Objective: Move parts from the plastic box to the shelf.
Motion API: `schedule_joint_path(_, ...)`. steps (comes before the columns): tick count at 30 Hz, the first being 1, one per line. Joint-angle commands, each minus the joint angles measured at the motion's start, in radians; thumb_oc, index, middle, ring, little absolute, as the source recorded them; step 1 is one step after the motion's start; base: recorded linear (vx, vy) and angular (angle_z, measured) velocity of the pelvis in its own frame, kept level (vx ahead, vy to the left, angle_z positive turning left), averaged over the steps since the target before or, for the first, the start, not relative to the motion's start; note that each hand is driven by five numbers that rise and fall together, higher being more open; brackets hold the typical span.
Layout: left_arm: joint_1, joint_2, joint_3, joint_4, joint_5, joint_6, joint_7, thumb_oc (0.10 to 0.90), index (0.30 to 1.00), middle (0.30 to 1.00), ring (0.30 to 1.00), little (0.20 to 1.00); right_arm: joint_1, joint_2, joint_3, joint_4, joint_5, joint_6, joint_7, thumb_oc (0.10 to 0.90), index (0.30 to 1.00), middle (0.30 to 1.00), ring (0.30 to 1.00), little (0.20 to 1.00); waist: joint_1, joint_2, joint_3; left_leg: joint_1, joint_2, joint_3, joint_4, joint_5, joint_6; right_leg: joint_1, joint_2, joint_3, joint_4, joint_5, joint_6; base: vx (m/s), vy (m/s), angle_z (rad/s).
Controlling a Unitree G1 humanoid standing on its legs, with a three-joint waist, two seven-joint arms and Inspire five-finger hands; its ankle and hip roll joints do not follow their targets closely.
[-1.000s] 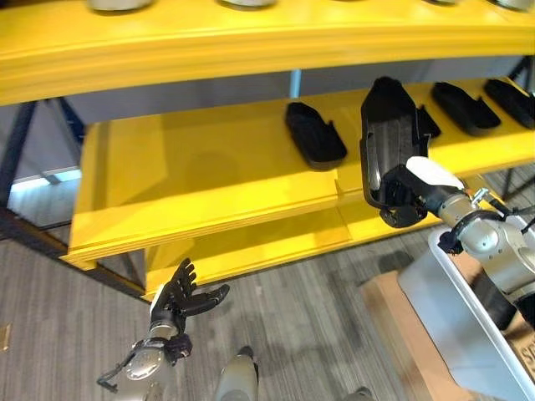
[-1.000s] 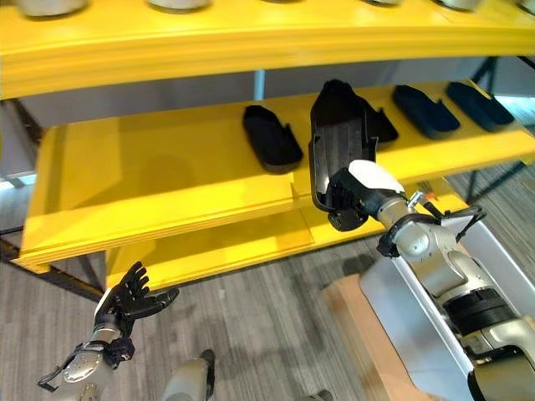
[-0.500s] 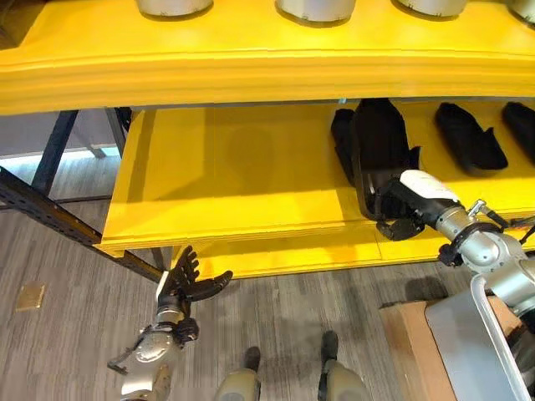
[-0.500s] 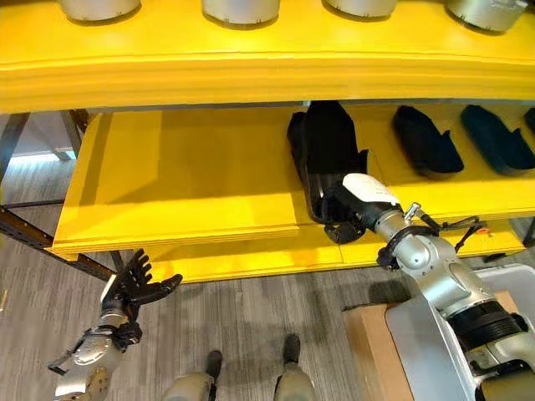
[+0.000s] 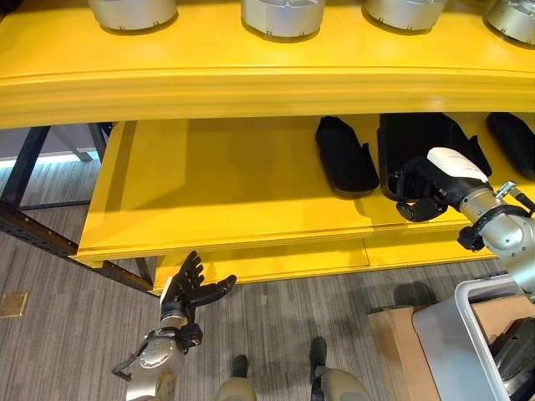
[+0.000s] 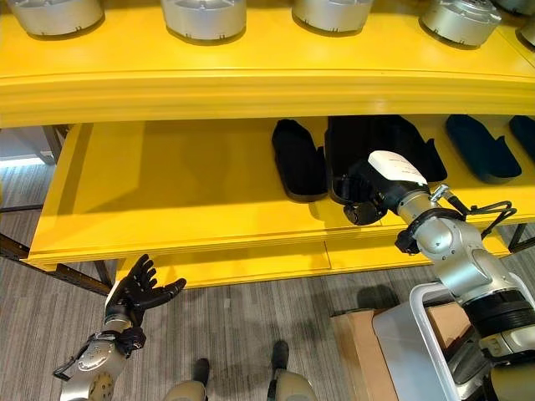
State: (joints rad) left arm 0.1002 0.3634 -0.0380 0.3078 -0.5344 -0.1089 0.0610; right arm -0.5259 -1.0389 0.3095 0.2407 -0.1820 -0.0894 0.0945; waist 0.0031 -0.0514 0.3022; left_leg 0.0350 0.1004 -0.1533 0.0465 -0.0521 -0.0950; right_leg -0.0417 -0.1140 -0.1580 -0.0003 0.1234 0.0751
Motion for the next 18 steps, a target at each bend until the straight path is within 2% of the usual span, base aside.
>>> schedule_joint_path(1,0.000,0.051,-0.011,-0.092,0.012,-0.083,-0.005,0.900,1.000,1.000,1.000,1.000,-0.227,-0.043,0.027,-0.017,0.059,-0.049,-0.087,0.400,0.300,0.300,0.300,0.300,0.022,-0.042,-0.160,0.023,0.038,0.068,0.059,-0.093,0.014,-0.064,-0.076,0.042,0.108,-0.055,0.070,0.00,0.000,0.00)
schedule_joint_path(8,-0.001,0.046,-0.017,-0.093,0.010,-0.085,0.002,0.900,1.000,1.000,1.000,1.000,-0.315,-0.018,0.102,-0.005,0.058,-0.054,-0.084,0.400,0.300,0.300,0.300,0.300,0.024,-0.042,-0.159,0.038,0.036,0.072,0.042,-0.092,0.020,-0.065,-0.079,0.054,0.127,-0.058,0.073,0.00,0.000,0.00)
schedule_joint_path(12,-0.024,0.060,-0.035,-0.096,0.004,-0.093,0.002,0.900,1.000,1.000,1.000,1.000,-0.414,-0.005,0.175,0.020,0.077,-0.056,-0.078,0.400,0.300,0.300,0.300,0.300,0.021,-0.034,-0.141,0.021,0.037,0.057,0.049,-0.091,0.018,-0.105,-0.082,0.068,0.212,-0.098,0.068,-0.04,-0.009,0.03)
schedule_joint_path(14,-0.031,0.067,-0.035,-0.084,-0.007,-0.096,0.006,0.900,1.000,1.000,1.000,1.000,-0.443,-0.016,0.196,0.030,0.077,-0.052,-0.077,0.400,0.300,0.300,0.300,0.300,0.026,-0.036,-0.136,0.004,0.048,0.036,0.059,-0.085,0.011,-0.112,-0.062,0.076,0.242,-0.135,0.053,-0.01,-0.110,0.19)
schedule_joint_path(17,-0.027,0.067,-0.030,-0.078,-0.013,-0.097,0.007,0.900,1.000,1.000,1.000,1.000,-0.448,-0.018,0.203,0.034,0.075,-0.051,-0.076,0.400,0.300,0.300,0.300,0.300,0.027,-0.036,-0.139,-0.001,0.057,0.029,0.065,-0.086,0.005,-0.111,-0.052,0.072,0.245,-0.152,0.045,0.03,-0.141,0.28)
schedule_joint_path(18,-0.004,0.059,-0.019,-0.076,-0.025,-0.095,0.008,0.900,1.000,1.000,1.000,1.000,-0.455,-0.018,0.215,0.025,0.073,-0.052,-0.075,0.400,0.300,0.300,0.300,0.300,0.038,-0.042,-0.143,-0.026,0.069,0.027,0.133,-0.096,-0.004,-0.096,-0.035,0.064,0.234,-0.171,0.025,0.06,-0.232,0.25)
